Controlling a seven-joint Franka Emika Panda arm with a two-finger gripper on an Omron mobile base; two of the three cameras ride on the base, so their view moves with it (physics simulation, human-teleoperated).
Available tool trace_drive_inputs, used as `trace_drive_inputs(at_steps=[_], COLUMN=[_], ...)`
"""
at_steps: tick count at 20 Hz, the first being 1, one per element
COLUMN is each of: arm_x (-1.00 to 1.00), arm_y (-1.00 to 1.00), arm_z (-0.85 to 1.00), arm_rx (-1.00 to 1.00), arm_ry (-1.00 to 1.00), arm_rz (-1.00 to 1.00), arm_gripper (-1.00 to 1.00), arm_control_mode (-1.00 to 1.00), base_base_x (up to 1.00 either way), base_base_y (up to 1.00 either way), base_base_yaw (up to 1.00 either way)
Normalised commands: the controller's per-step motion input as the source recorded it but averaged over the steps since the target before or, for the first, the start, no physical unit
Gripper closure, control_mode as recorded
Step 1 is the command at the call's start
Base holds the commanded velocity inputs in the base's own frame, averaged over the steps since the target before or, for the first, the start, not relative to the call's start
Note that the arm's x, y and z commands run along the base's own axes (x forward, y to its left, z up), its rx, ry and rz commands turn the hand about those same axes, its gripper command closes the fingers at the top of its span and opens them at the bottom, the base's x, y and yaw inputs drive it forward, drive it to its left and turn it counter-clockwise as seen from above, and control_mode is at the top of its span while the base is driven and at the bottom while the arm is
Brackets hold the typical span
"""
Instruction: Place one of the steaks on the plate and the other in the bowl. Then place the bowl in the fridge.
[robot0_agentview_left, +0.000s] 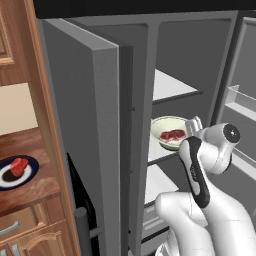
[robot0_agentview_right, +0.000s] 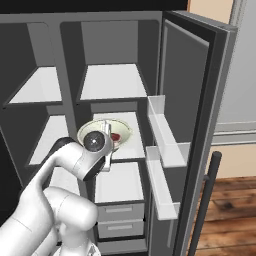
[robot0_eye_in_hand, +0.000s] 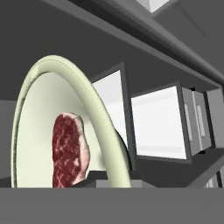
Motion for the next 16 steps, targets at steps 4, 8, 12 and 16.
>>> trace_drive_inputs(at_steps=[4, 8, 12, 16], arm_x=[0.33, 0.19, 0.19, 0.31], arm_y=[-0.16, -0.05, 0.00, 0.00], arm_z=[-0.14, -0.13, -0.08, -0.25], arm_rx=[0.00, 0.00, 0.00, 0.00], arm_ry=[-0.02, 0.00, 0.01, 0.01], arm_rz=[-0.01, -0.05, 0.00, 0.00], arm_gripper=[1.00, 1.00, 1.00, 1.00], arm_control_mode=[-1.00, -1.00, -1.00, -1.00], base_base_x=[0.00, 0.00, 0.00, 0.00], base_base_y=[0.00, 0.00, 0.00, 0.00], base_base_yaw=[0.00, 0.00, 0.00, 0.00])
